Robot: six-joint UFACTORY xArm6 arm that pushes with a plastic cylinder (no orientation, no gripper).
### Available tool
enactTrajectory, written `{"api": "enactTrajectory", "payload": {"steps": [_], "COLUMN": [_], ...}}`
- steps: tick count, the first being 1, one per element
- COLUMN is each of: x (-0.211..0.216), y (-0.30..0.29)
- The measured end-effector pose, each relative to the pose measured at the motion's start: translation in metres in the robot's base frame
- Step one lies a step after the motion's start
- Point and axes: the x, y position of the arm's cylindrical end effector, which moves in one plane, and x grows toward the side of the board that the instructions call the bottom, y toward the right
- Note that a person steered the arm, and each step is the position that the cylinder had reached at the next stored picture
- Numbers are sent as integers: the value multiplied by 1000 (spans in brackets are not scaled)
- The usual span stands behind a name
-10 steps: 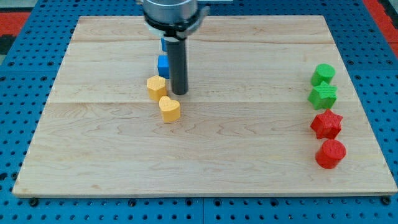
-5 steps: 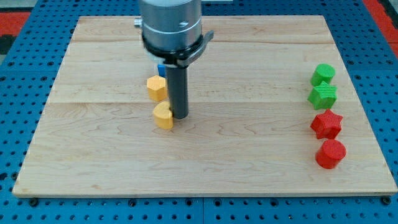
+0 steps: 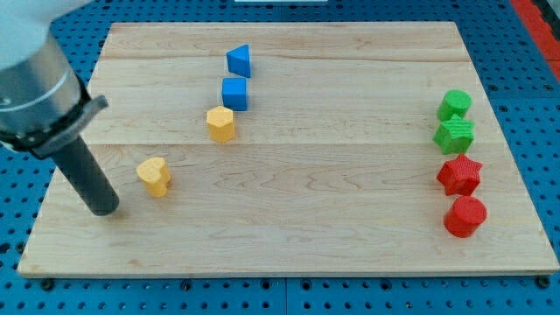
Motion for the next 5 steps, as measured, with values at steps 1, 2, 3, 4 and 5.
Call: {"api": "enactTrajectory", "payload": {"steps": [1, 2, 3, 4, 5], "x": [-32, -68, -68, -46, -16], "y": [79, 185, 220, 207, 129]}}
